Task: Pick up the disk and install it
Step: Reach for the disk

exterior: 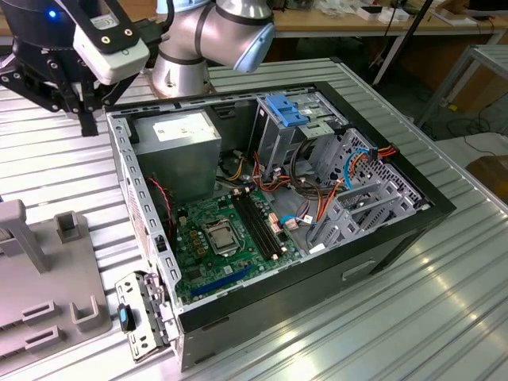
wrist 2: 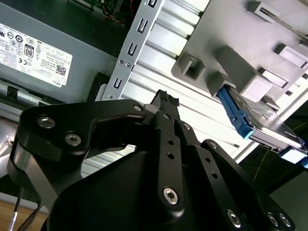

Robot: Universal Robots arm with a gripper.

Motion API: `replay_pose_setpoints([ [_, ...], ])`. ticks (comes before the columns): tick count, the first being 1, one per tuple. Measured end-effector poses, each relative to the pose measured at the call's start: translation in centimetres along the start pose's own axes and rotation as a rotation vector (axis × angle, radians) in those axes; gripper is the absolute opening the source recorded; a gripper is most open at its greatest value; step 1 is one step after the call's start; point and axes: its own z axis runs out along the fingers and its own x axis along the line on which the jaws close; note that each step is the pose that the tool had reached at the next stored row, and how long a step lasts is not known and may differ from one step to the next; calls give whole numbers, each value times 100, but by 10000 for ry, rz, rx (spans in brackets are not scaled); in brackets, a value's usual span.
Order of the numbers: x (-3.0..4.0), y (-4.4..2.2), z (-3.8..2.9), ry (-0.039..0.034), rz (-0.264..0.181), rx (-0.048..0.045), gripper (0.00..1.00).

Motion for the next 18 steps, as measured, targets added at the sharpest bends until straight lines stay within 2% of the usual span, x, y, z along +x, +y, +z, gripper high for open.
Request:
replay_pose_setpoints([
  [3, 57, -5, 0, 6, 0, 1, 11],
  [10, 248, -16, -4, 16, 0, 2, 11],
  [15, 319, 65, -1, 19, -2, 2, 11],
  [17, 381, 89, -2, 21, 0, 2, 11],
  [18, 473, 103, -3, 20, -1, 2, 11],
])
